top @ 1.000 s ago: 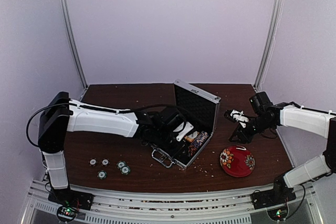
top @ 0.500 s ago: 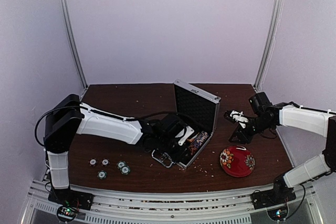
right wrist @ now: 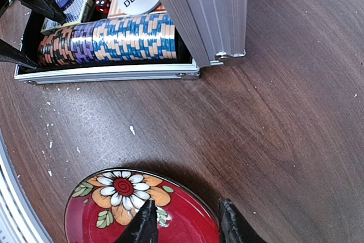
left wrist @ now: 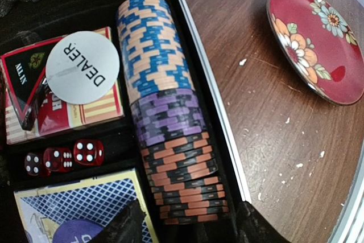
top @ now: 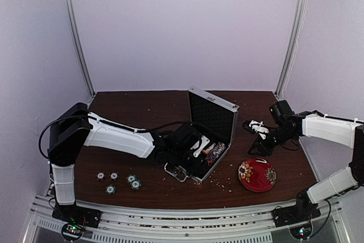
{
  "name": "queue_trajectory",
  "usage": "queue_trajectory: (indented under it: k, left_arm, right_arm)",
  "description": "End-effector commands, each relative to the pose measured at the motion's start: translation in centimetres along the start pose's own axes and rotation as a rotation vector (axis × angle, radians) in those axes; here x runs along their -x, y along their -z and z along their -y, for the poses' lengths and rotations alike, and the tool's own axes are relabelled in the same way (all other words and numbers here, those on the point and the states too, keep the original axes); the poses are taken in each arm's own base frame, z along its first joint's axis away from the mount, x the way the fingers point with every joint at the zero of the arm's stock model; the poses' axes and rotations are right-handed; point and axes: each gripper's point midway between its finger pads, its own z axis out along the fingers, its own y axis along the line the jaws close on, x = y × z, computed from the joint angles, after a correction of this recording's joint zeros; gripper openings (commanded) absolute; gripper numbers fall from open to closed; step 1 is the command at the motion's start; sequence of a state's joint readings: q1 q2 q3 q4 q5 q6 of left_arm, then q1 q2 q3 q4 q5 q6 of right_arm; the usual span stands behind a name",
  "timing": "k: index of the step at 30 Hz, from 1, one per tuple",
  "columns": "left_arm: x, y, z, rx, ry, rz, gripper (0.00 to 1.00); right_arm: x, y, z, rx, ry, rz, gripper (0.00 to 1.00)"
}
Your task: Pack up texas hold em set
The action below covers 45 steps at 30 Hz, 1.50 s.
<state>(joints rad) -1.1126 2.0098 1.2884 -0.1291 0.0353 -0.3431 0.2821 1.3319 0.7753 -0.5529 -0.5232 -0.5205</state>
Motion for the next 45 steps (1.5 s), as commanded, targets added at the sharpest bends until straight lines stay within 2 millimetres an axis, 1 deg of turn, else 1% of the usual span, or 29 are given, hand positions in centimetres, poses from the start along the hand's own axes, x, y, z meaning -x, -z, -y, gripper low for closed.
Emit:
queue_trajectory:
  k: [1, 6, 9, 10, 12, 14, 15, 18, 21, 23, 25, 26, 30, 31, 32, 34, 37, 41, 43, 45]
  left_arm:
    - [1.1, 1.0, -0.2, 0.011, -0.007, 0.029, 0.58]
    - [1.9, 2.6, 0.1, 0.008, -0.030, 0.035, 0.58]
    - [1.8, 3.5, -0.1, 0.024, -0.063, 0.009, 0.59]
    - [1.7, 3.9, -0.6, 0.054, -0.074, -0.009, 0.60]
    - [0.9, 5.2, -2.2, 0.143, -0.084, -0.045, 0.63]
    - [0.3, 7.2, -3.6, 0.217, -0.078, -0.054, 0.66]
    - [-0.5, 8.0, -4.6, 0.249, -0.066, -0.076, 0.67]
    - [-3.3, 9.9, -8.4, 0.333, 0.032, -0.176, 0.69]
    - [-7.1, 12.0, -12.6, 0.414, 0.148, -0.298, 0.69]
    - [-9.5, 13.6, -15.1, 0.454, 0.221, -0.359, 0.69]
    - [-11.5, 15.3, -17.1, 0.480, 0.299, -0.396, 0.68]
    - [-12.2, 15.9, -17.8, 0.482, 0.335, -0.408, 0.68]
    - [-13.8, 17.9, -19.3, 0.489, 0.431, -0.439, 0.69]
    - [-14.3, 18.3, -19.4, 0.489, 0.440, -0.458, 0.72]
    - [-14.9, 18.6, -19.5, 0.491, 0.450, -0.483, 0.77]
    - [-16.5, 19.6, -20.0, 0.508, 0.487, -0.541, 0.80]
    - [-18.9, 21.1, -21.2, 0.533, 0.573, -0.583, 0.80]
    - [-21.8, 22.5, -21.4, 0.542, 0.650, -0.646, 0.79]
    - [-22.7, 23.0, -21.4, 0.558, 0.671, -0.669, 0.78]
    - [-23.2, 23.3, -21.4, 0.567, 0.703, -0.670, 0.77]
  right_arm:
    - [0.6, 0.1, 0.2, -0.005, 0.011, 0.005, 0.37]
    - [0.6, 0.1, 0.2, -0.004, 0.012, 0.005, 0.37]
    - [0.6, 0.2, 0.2, -0.005, 0.012, 0.006, 0.37]
    - [0.7, 0.2, 0.1, -0.004, 0.013, 0.008, 0.37]
    - [0.5, 0.2, 0.0, 0.000, 0.015, 0.007, 0.37]
    - [0.6, 0.2, 0.0, 0.000, 0.017, 0.010, 0.37]
    - [0.7, 0.2, 0.0, -0.001, 0.017, 0.009, 0.37]
    - [0.6, 0.2, 0.1, 0.000, 0.018, 0.006, 0.37]
    - [0.7, 0.3, 0.1, -0.002, 0.020, 0.007, 0.37]
    - [0.7, 0.3, 0.1, -0.002, 0.021, 0.008, 0.37]
    - [0.6, 0.3, 0.0, -0.002, 0.021, 0.007, 0.37]
    - [0.6, 0.3, 0.0, -0.001, 0.022, 0.007, 0.37]
    - [0.7, 0.4, 0.0, -0.003, 0.026, 0.009, 0.37]
    - [0.7, 0.5, 0.0, -0.004, 0.027, 0.010, 0.37]
    - [0.7, 0.5, 0.0, -0.003, 0.027, 0.009, 0.37]
    - [0.7, 0.5, 0.0, -0.004, 0.028, 0.011, 0.37]
    - [0.8, 0.6, -0.1, -0.003, 0.031, 0.012, 0.37]
    - [0.8, 0.7, -0.1, -0.004, 0.034, 0.016, 0.37]
    - [0.8, 0.7, -0.2, -0.002, 0.035, 0.015, 0.37]
    - [0.8, 0.6, -0.2, 0.000, 0.036, 0.015, 0.37]
